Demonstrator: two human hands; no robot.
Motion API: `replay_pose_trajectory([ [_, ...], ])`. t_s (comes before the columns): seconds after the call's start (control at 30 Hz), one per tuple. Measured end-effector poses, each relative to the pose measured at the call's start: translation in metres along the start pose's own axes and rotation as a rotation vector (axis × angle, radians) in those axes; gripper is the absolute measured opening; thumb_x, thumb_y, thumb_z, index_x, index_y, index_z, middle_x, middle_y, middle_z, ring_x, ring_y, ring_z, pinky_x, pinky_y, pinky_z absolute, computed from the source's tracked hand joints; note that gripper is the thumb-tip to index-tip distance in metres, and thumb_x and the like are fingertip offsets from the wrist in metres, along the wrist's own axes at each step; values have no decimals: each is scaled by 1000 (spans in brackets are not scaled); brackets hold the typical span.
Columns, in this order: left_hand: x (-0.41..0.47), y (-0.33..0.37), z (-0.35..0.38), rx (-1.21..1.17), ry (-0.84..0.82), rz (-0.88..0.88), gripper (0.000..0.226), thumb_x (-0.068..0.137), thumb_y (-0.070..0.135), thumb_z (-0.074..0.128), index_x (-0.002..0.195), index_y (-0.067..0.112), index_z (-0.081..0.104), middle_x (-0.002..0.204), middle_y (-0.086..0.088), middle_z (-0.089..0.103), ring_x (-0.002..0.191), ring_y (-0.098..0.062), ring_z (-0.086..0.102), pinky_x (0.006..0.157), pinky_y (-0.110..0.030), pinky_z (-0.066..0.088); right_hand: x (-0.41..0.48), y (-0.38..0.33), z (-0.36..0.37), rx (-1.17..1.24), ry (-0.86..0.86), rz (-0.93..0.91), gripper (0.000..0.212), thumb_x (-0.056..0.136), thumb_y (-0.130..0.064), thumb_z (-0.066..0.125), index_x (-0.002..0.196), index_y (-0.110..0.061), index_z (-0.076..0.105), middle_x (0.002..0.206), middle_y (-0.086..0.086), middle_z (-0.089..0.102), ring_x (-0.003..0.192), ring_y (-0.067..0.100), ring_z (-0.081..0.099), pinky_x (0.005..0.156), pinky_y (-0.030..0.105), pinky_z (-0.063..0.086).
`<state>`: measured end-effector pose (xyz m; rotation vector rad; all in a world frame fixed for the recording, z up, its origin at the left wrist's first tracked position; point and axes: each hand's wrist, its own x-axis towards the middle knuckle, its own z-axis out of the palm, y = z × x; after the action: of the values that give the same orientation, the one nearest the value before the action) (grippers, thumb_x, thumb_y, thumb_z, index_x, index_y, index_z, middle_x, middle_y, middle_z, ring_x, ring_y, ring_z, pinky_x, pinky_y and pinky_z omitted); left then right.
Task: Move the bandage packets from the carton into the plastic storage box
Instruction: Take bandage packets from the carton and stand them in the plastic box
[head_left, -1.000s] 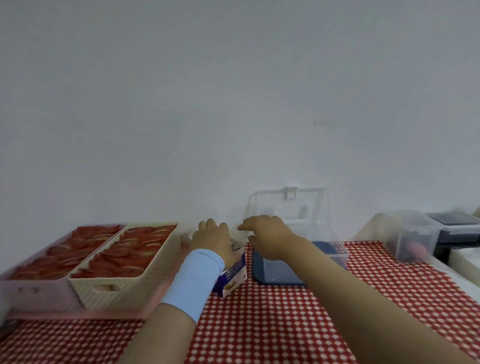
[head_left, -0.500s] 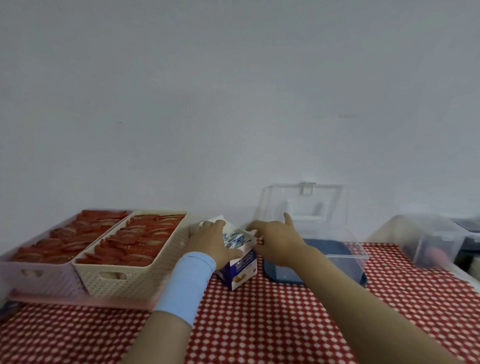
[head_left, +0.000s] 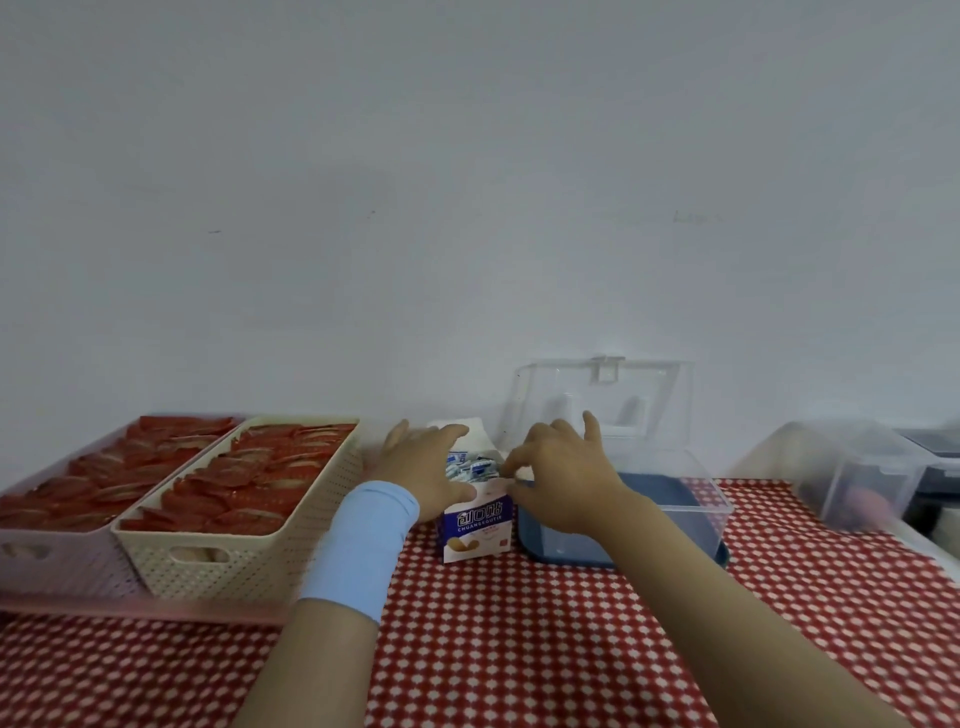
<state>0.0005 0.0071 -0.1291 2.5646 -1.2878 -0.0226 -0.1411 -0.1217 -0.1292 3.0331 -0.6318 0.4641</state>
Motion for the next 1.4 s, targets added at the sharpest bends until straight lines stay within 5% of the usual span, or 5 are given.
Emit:
replay_pose_trajectory([
  [0.33,8,-5,7,-309,284,56,32,96,14,54,119,34,64,110,15,59,99,-8,54,91,-30,48,33,-18,2,62,11,-138,26,97,-35,57,120,-35,70,114,-8,67,108,17,56,99,39,36],
  [0.67,7,-13,9,-618,128,35,32,102,39,41,98,29,71,96,11,72,92,-7,64,89,-34,50,39,-7,-8,636,142,46,9,91,-23,69,83,-26,69,74,-13,65,69,1,58,61,16,44],
  [0.87,4,-15,0,-874,304,40,9,91,11,68,93,16,76,83,10,74,67,9,64,62,-5,44,44,-21,0,925,249,29,15,92,-22,68,103,-32,70,81,-12,70,77,8,66,76,27,56],
  [1.07,10,-31,3,-1047,449,-160,9,96,18,61,97,12,69,88,-1,75,60,-5,62,49,-16,46,59,-27,7,399,47,50,27,97,-31,60,122,-28,69,120,-8,69,102,10,62,92,29,49],
  [1.4,13,-36,6,-961,442,-201,10,93,23,64,84,26,67,91,0,76,82,-16,73,75,-43,62,65,-35,13,117,60,-35,10,90,-39,68,93,-34,76,100,-14,69,93,11,61,99,34,36],
])
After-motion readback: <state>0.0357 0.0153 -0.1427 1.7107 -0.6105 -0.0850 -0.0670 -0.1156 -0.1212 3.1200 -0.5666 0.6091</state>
